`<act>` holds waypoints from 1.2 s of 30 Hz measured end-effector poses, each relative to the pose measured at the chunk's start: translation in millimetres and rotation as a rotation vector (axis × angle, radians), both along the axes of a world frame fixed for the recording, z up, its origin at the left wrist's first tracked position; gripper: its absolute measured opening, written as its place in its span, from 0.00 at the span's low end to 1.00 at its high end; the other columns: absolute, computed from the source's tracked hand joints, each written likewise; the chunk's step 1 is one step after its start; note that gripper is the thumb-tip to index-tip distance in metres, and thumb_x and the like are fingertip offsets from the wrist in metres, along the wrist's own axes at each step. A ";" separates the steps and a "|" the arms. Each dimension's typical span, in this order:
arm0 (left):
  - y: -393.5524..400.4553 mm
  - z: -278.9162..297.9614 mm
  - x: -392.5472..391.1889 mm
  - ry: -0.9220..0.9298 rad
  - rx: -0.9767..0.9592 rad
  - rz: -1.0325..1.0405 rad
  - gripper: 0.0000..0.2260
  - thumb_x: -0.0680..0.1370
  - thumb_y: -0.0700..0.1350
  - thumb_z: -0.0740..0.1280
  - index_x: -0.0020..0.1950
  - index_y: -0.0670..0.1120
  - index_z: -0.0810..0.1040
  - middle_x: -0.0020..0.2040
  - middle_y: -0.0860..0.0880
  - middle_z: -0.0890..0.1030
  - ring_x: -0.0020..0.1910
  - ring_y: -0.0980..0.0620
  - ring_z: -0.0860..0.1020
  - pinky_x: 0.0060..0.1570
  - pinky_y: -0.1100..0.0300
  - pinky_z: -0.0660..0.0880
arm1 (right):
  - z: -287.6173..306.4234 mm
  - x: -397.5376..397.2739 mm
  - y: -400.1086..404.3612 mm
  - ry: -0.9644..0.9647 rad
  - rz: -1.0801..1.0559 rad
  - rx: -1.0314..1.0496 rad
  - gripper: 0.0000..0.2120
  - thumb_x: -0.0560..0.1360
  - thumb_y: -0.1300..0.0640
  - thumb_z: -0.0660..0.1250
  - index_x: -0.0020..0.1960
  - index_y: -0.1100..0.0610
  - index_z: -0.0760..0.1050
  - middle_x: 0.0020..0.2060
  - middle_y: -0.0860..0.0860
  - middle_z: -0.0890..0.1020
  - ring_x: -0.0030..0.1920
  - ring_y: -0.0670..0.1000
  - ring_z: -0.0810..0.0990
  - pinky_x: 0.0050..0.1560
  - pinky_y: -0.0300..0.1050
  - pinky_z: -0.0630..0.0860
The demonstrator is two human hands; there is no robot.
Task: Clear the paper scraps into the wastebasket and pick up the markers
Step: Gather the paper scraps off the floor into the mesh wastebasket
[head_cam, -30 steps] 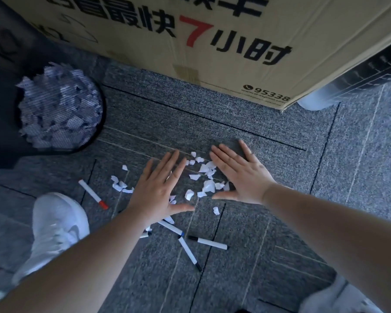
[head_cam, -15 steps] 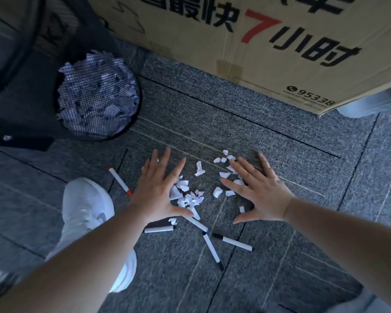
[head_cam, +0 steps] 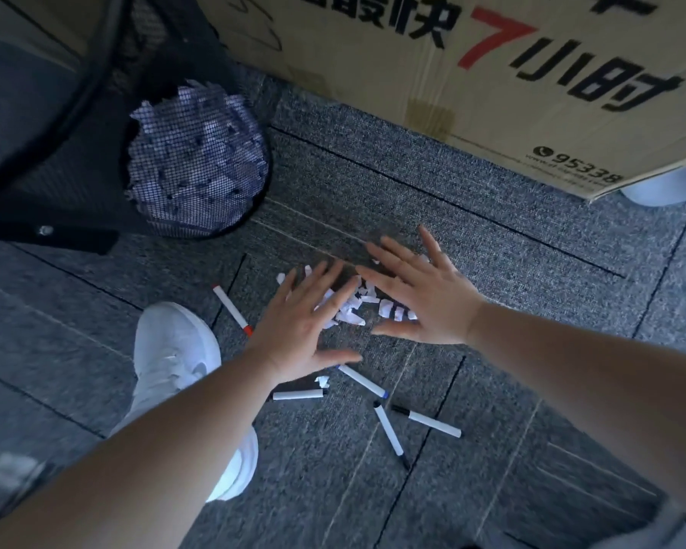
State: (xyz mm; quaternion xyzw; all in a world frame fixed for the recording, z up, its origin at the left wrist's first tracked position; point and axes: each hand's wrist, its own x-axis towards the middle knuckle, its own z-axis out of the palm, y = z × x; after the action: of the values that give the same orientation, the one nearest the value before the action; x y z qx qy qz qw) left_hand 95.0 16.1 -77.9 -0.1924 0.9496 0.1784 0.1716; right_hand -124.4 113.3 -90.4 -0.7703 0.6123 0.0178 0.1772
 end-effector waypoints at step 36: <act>-20.8 -12.4 38.2 -0.001 -0.010 0.036 0.42 0.71 0.74 0.48 0.77 0.49 0.47 0.77 0.43 0.51 0.75 0.47 0.50 0.70 0.44 0.54 | -9.6 -21.4 52.7 0.043 -0.043 0.146 0.47 0.68 0.23 0.49 0.77 0.50 0.47 0.75 0.55 0.53 0.74 0.58 0.53 0.71 0.64 0.47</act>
State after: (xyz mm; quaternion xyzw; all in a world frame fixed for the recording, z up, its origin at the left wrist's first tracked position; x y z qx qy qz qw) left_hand 133.2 -4.8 -90.3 -0.2104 0.9467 0.1768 0.1679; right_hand -145.8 166.0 -100.0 -0.7415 0.6294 0.0750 0.2200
